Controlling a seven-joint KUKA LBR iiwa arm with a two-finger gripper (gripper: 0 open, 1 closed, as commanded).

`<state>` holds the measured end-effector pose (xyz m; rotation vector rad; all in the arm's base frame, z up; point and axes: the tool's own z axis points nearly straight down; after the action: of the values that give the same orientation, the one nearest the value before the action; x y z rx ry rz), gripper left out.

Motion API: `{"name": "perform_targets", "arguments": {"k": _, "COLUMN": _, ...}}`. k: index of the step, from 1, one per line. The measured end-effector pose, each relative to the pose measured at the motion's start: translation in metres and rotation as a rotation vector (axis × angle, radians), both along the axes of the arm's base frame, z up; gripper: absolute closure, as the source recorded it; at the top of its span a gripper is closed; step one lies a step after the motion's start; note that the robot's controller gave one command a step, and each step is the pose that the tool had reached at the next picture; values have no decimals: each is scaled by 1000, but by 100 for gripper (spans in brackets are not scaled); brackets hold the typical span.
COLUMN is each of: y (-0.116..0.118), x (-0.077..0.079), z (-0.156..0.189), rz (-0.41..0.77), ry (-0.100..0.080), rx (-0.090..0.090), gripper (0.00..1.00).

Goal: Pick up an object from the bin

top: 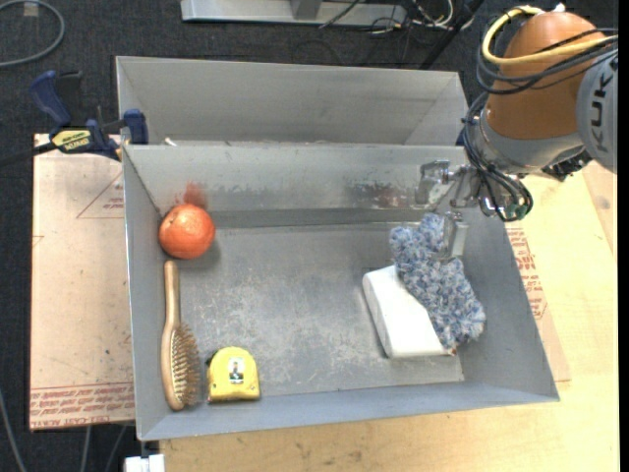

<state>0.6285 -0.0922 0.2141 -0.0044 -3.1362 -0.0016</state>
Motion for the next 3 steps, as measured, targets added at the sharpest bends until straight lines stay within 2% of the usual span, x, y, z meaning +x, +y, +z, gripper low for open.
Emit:
{"name": "perform_targets", "arguments": {"k": 1, "y": 0, "x": 1, "z": 5, "rz": 2, "ry": -8, "rx": -1, "gripper": 0}}
{"name": "perform_targets", "arguments": {"k": 2, "y": -26, "x": 10, "z": -58, "rz": 23, "ry": -12, "rx": -1, "gripper": 0}}
{"name": "perform_targets", "arguments": {"k": 3, "y": -52, "x": 18, "z": -66, "rz": 193, "ry": -5, "rx": 2, "gripper": 0}}
